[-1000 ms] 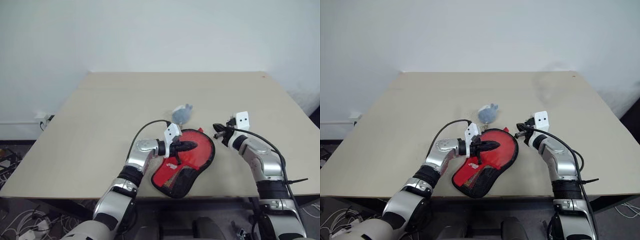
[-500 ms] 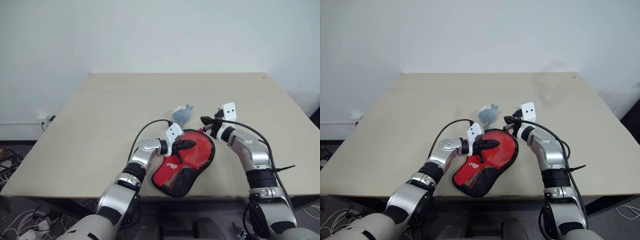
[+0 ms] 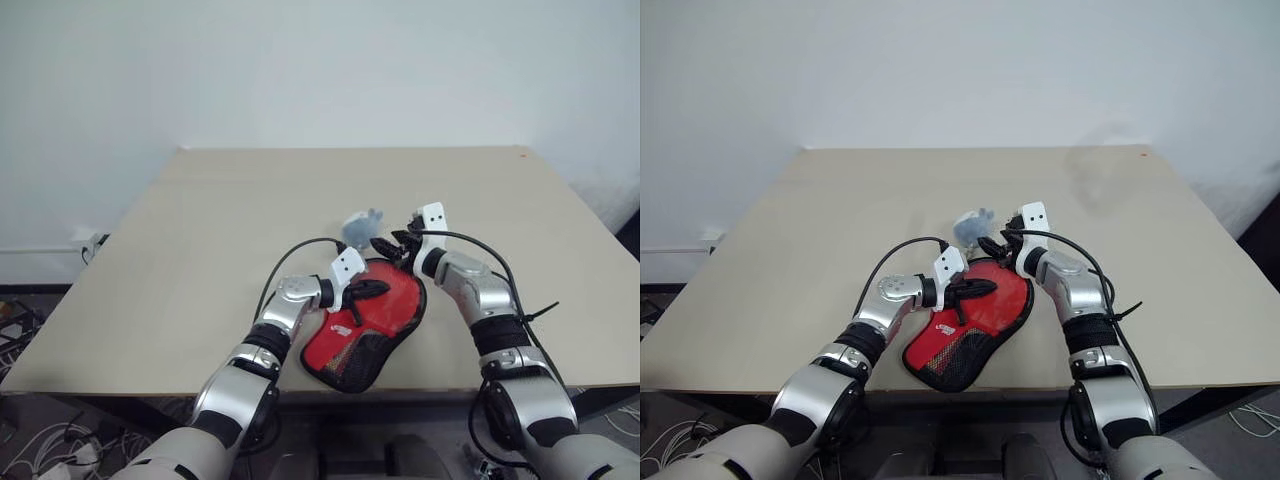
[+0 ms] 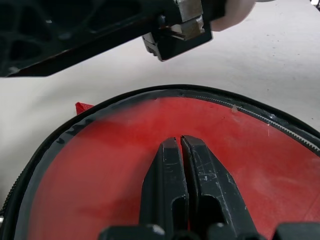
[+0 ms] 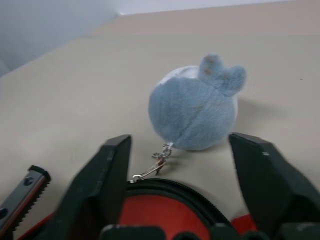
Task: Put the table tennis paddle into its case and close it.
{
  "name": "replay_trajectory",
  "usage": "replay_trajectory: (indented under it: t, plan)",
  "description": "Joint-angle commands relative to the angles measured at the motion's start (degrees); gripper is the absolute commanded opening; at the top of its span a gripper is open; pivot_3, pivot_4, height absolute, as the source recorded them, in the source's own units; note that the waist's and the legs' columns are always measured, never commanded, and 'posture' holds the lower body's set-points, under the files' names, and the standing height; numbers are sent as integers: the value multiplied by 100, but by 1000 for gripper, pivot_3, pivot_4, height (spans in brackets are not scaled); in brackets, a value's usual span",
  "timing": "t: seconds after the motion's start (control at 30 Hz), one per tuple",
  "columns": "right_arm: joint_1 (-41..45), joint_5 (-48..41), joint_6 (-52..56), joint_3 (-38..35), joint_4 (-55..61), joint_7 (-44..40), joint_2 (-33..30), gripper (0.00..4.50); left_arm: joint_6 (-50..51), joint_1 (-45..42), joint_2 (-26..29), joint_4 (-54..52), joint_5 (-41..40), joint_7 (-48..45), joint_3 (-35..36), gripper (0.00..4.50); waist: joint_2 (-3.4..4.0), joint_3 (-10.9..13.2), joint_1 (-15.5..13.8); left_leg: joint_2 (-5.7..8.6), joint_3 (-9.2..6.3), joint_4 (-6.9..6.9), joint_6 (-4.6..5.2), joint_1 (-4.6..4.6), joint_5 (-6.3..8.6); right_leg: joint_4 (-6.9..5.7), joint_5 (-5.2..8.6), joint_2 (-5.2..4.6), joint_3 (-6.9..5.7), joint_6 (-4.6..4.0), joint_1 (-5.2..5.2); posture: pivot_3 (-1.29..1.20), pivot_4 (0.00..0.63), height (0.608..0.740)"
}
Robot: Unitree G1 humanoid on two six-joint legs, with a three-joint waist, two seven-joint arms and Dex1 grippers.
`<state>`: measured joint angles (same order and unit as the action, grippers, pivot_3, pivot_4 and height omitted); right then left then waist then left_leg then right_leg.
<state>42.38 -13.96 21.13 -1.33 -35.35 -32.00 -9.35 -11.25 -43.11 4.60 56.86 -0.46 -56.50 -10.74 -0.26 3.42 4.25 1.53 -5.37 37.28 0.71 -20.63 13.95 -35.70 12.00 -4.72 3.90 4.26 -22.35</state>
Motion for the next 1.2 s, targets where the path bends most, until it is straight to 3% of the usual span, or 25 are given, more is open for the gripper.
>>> replay_trajectory:
  t: [0.03, 0.53, 1.2]
  plan:
    - [464, -8, -361, -183, -338, 84, 57, 4477, 46, 27, 52, 167, 172, -30, -96, 0, 1, -1, 7, 0, -1, 0, 1, 0, 0, -1, 0, 1, 0, 0, 0, 0, 0, 740]
    - [1532, 61, -1010, -533, -2484, 106, 328, 4477, 97, 84, 84, 109, 162, -73, -82, 0, 4, -2, 20, 0, -3, -2, 1, 1, -1, -1, 0, 2, 3, 0, 0, 0, 0, 740]
    - [2008, 355, -1529, -741, -3626, 576, 682, 4477, 281, 332, 170, -277, 121, -64, -82, 0, 10, -5, 156, 0, -8, -4, 1, 4, -1, -4, -1, 4, 6, -1, 1, 0, 0, 740]
